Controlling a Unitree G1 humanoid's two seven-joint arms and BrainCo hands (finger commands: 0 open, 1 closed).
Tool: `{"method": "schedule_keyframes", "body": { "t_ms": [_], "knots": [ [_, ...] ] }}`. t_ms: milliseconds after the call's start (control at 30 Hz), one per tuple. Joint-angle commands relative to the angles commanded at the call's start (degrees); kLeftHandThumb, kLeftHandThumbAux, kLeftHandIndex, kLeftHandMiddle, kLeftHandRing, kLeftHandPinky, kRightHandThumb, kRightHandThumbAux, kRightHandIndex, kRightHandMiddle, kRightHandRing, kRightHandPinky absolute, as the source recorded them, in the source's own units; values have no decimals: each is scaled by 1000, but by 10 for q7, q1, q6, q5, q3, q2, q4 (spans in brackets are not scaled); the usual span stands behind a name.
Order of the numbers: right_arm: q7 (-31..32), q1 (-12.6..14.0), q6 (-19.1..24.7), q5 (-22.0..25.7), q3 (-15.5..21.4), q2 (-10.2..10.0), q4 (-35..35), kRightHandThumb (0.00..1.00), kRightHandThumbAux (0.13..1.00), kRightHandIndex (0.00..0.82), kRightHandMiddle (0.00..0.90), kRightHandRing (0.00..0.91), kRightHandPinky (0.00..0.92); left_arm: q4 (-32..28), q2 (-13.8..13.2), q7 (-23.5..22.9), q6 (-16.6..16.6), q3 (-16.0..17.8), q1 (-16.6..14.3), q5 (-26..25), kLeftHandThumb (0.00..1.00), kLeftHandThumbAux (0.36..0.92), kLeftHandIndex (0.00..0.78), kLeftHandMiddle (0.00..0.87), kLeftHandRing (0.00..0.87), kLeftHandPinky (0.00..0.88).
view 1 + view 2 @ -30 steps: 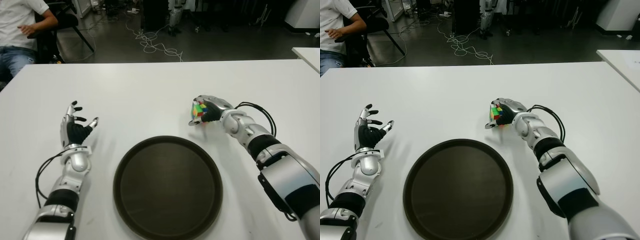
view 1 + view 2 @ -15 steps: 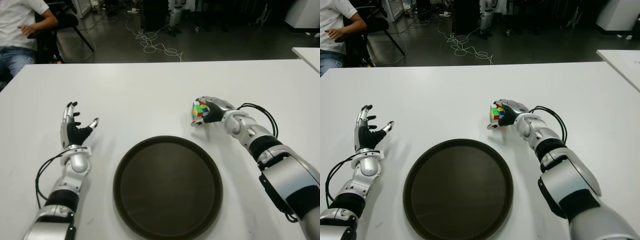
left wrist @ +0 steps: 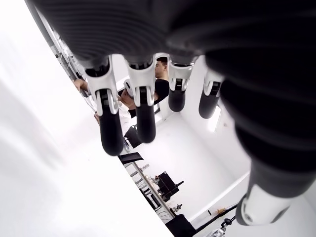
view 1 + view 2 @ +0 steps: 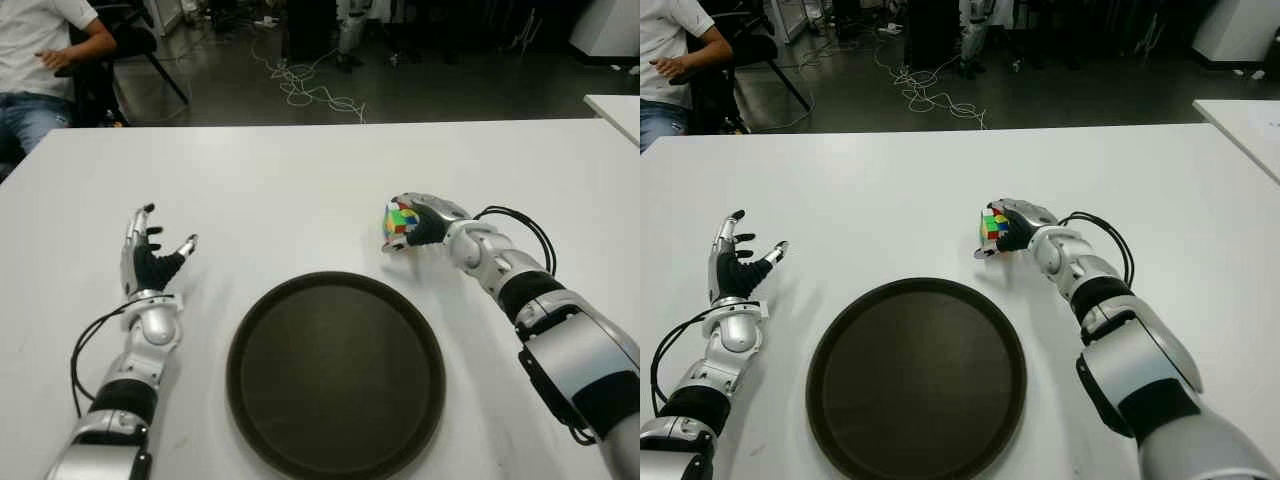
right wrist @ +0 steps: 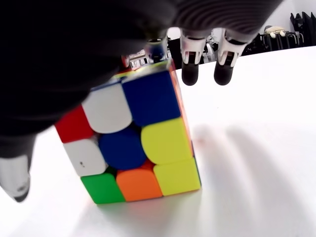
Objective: Pick up the Rubik's Cube and put it in the plate
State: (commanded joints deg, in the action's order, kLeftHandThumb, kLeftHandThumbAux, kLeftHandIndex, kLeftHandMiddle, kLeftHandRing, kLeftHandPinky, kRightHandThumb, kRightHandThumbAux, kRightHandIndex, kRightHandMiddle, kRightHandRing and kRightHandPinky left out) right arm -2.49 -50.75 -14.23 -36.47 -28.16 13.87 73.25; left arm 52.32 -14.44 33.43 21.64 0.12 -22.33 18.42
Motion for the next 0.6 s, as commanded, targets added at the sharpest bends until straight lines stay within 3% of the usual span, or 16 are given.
{"method": "schedule_keyframes", "body": {
  "t_ms": [367,433,600],
  "knots": [
    [-4,1,-7,-4,-4,2,0,0,505,0,0,0,0,0,1,-1,4,0,0,-1,7,743,0,429,674,683],
    [-4,1,-7,-6,-6,2,0,0,512,0,0,0,0,-1,1,-2,5,1,1,-3,3,732,0,350,573,567],
    [-2,0,-6,-7,-7,3,-1,0,509,0,0,0,0,-3,1,-4,7,1,2,-4,0,717,0,261,478,522]
  ]
}}
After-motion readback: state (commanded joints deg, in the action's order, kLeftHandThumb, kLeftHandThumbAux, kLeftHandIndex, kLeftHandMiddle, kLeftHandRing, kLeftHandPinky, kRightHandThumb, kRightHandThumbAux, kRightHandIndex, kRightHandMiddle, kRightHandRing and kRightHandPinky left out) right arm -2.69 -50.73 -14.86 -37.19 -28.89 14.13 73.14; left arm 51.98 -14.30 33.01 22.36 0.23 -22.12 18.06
